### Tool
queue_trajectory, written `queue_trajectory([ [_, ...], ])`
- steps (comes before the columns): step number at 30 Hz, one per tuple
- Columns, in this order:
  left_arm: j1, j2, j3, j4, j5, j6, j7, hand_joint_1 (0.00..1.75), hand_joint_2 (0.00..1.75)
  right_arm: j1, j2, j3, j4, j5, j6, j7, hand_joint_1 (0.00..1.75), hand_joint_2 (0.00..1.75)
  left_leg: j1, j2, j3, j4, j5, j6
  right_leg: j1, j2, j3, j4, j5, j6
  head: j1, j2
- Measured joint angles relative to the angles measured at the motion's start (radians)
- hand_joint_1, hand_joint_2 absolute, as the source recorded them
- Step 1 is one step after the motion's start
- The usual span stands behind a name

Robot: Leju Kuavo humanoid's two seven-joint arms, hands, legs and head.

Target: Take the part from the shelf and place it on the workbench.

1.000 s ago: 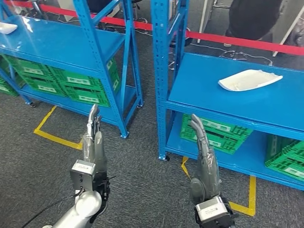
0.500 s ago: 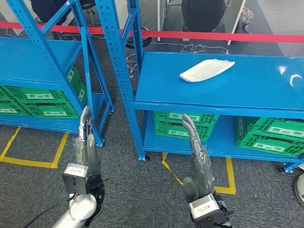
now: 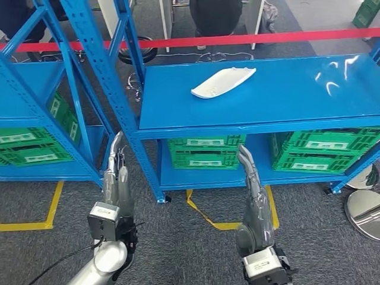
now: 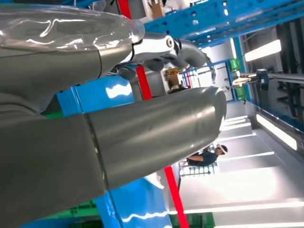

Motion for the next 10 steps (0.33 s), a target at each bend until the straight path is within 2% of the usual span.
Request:
queue_trajectory([
  [2,0.0,0.0,0.0,0.0,-0.002,0.0,-0.001,0.0,0.0,-0.001,0.001,0.0,0.0,-0.003,0.0,0.0,0.0,0.0,0.006,-0.037,-0.017,0.046,-0.036,-0.01,-0.003,0.021,-0.002,-0.002,0.006,-0.011,-0.007,0.0],
  [4,0.003,0.001,0.0,0.0,-0.003,0.0,-0.001,0.0,0.0,-0.004,0.002,0.0,0.0,-0.006,0.0,0.002,0.0,0.0,0.009,-0.089,-0.075,0.171,-0.105,-0.016,-0.004,0.042,-0.006,-0.002,0.01,-0.019,-0.021,0.0],
  [5,0.006,0.002,0.0,0.0,-0.004,0.0,-0.001,0.0,0.0,-0.004,0.003,0.0,0.0,-0.009,0.0,0.004,0.0,0.0,0.009,-0.101,-0.111,0.243,-0.134,-0.016,-0.003,0.053,-0.009,-0.002,0.012,-0.021,-0.028,0.0],
  [6,0.009,0.002,0.0,0.0,-0.004,0.001,-0.001,0.0,0.0,-0.004,0.003,0.0,0.0,-0.012,0.0,0.005,0.0,0.0,0.009,-0.106,-0.138,0.292,-0.147,-0.014,-0.001,0.066,-0.012,-0.002,0.014,-0.023,-0.033,0.0],
  [7,0.011,0.003,0.0,0.0,-0.004,0.001,0.0,0.0,0.0,-0.004,0.004,0.0,0.0,-0.014,0.0,0.005,0.0,0.0,0.008,-0.108,-0.147,0.304,-0.139,-0.01,0.002,0.076,-0.013,-0.002,0.015,-0.025,-0.038,0.0],
  [8,0.012,0.004,0.0,0.0,-0.006,0.001,0.0,0.0,0.0,-0.004,0.004,0.0,0.001,-0.014,0.0,0.006,0.0,0.0,0.005,-0.111,-0.135,0.274,-0.113,-0.002,0.004,0.086,-0.013,-0.002,0.016,-0.026,-0.042,0.0],
  [9,0.012,0.004,0.0,0.0,-0.007,0.001,0.0,0.0,0.0,-0.005,0.004,0.0,0.001,-0.013,0.0,0.006,0.0,0.0,0.002,-0.114,-0.106,0.211,-0.075,0.008,0.007,0.095,-0.013,-0.002,0.017,-0.027,-0.047,0.0],
  [10,0.012,0.004,0.0,0.0,-0.008,0.001,0.0,0.0,0.0,-0.005,0.005,0.0,0.001,-0.013,0.0,0.006,0.0,0.0,-0.001,-0.116,-0.088,0.174,-0.054,0.014,0.008,0.098,-0.012,-0.002,0.017,-0.027,-0.049,0.0],
])
